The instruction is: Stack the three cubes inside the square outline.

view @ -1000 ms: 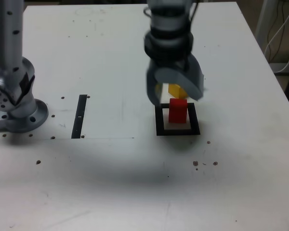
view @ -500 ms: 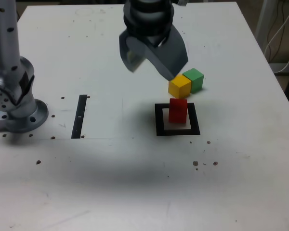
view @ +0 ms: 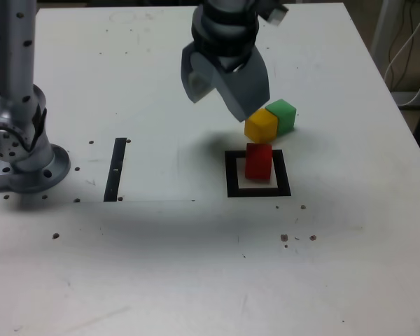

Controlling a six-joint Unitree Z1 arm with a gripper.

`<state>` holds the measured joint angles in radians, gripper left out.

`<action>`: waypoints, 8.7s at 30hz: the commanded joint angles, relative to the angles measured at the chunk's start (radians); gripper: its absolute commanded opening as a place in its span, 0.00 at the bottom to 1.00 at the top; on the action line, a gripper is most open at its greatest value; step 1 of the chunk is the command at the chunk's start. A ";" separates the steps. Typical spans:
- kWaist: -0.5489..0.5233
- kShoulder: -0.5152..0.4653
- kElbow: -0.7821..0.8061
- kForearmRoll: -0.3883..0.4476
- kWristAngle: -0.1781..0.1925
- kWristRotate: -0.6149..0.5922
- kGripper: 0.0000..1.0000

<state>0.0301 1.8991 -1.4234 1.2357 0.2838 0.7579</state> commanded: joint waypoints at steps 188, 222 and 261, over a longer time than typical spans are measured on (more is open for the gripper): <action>-0.009 0.081 -0.430 0.226 0.049 -0.041 0.99; 0.057 0.214 -0.200 -0.124 0.057 0.066 0.98; 0.069 0.174 -0.066 -0.331 0.031 -0.059 0.23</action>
<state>0.0976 2.0949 -1.4948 0.9097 0.3170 0.7110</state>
